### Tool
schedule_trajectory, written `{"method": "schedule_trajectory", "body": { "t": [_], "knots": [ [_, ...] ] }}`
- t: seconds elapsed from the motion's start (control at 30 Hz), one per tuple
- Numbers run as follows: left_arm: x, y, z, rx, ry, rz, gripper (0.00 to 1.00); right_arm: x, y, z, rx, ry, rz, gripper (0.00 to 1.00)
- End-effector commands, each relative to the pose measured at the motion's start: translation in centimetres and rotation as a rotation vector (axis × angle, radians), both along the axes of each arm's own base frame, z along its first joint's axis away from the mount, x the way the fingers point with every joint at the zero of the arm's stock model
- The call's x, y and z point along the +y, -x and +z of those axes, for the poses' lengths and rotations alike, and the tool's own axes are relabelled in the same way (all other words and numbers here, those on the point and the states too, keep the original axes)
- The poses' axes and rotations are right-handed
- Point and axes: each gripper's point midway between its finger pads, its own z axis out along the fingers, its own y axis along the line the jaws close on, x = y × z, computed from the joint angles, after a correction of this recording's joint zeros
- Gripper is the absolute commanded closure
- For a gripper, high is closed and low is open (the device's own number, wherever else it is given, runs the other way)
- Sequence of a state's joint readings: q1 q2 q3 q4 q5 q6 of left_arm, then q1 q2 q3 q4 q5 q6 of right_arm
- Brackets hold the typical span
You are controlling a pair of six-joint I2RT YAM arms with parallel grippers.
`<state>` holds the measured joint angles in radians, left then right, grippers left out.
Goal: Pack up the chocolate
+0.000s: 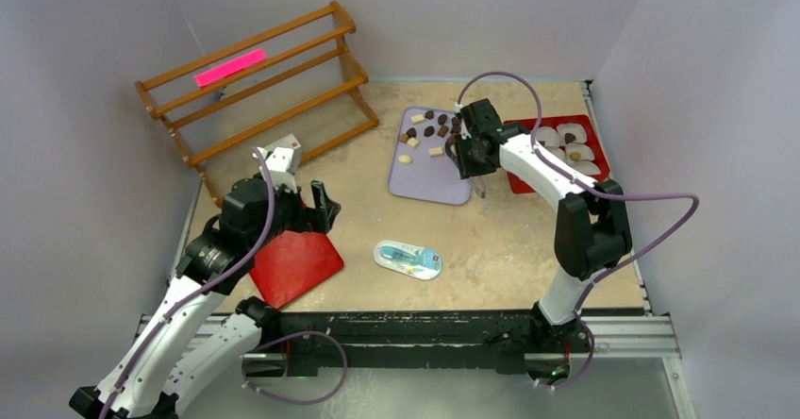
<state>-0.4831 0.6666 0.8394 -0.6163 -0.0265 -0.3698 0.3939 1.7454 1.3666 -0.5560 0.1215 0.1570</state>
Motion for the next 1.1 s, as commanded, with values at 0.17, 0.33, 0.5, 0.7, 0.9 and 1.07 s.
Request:
{"method": "schedule_trajectory", "body": {
  "t": [0.17,0.33,0.5,0.7,0.9,1.07],
  "knots": [
    [0.0,-0.3,1.1,-0.048,0.007,-0.004,0.00,0.2,-0.6,0.5,-0.001,0.021,0.001,0.59],
    [0.0,-0.2,1.1,-0.049,0.006,-0.004,0.00,0.4,-0.8,0.1,0.004,0.019,0.004,0.59],
    [0.0,-0.2,1.2,-0.053,0.007,-0.003,0.00,0.5,-1.1,-0.2,0.006,0.023,0.006,0.59],
    [0.0,-0.2,1.2,-0.051,0.007,-0.003,0.00,0.6,-1.4,-0.5,0.013,0.025,0.007,0.62],
    [0.1,-0.2,1.2,-0.052,0.007,-0.002,0.00,0.3,-1.3,-0.4,0.012,0.038,0.002,0.69],
    [0.0,-0.2,1.2,-0.053,0.008,-0.003,0.00,0.2,-1.1,0.3,-0.001,0.036,0.003,0.72]
  ]
}}
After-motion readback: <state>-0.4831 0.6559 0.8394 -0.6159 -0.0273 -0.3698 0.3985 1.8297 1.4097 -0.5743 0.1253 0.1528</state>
